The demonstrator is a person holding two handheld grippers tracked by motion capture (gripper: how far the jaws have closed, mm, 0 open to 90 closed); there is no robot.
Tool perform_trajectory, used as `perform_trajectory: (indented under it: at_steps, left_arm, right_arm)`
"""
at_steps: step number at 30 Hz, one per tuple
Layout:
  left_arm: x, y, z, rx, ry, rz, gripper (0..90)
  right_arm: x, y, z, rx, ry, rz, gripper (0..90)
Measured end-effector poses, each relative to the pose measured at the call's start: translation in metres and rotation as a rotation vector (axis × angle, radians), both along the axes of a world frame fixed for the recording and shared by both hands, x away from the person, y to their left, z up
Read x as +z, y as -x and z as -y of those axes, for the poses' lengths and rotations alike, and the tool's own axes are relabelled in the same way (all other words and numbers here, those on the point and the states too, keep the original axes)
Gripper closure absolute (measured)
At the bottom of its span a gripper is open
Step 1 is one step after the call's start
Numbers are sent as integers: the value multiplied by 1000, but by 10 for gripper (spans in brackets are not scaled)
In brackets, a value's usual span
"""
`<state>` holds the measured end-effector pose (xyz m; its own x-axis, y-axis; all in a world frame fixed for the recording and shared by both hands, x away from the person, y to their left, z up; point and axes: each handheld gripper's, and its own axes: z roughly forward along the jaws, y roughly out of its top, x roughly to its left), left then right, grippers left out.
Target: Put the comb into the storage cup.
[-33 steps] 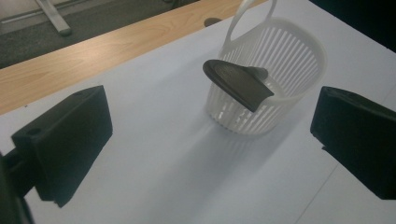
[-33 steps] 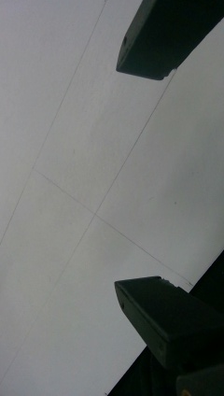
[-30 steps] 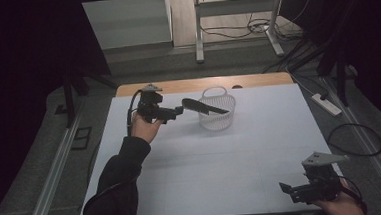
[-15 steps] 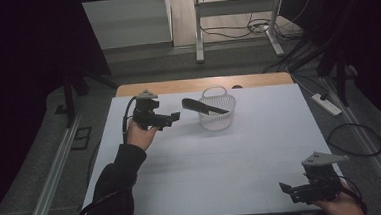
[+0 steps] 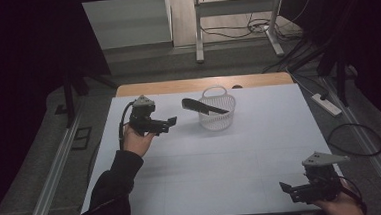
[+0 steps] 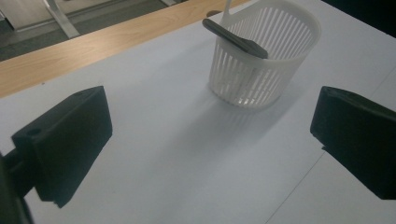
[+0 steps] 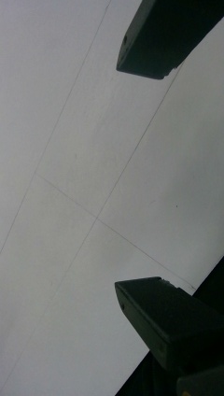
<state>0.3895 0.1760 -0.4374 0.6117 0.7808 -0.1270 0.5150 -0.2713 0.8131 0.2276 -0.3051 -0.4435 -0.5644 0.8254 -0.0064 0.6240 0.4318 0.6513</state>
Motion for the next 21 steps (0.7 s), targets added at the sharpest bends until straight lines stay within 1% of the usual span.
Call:
perform_trajectory:
  at_steps: [5,7,9,11,12,13,19,21]
  left_arm:
    - [-1,3,-3,5,8,11,0]
    - [-1,5,-4,-1,26,25,0]
    - [-2,7,-3,-5,26,30,0]
    - [-3,8,-1,-6,7,35,0]
    - [-3,8,-1,-6,7,35,0]
    - [-4,10,0,-5,-13,41,0]
    - [-8,15,1,-6,-34,43,0]
    - [-9,16,2,-4,-34,41,0]
  right_arm:
    - [0,0,0,-2,-2,1,0]
    - [0,0,0,0,-1,1,0]
    - [0,0,0,1,0,2,0]
    - [0,0,0,2,0,4,0]
    - [0,0,0,3,-1,4,0]
    - [0,0,0,3,-1,5,0]
    - [0,1,0,6,-4,8,0]
    - [0,1,0,7,-5,8,0]
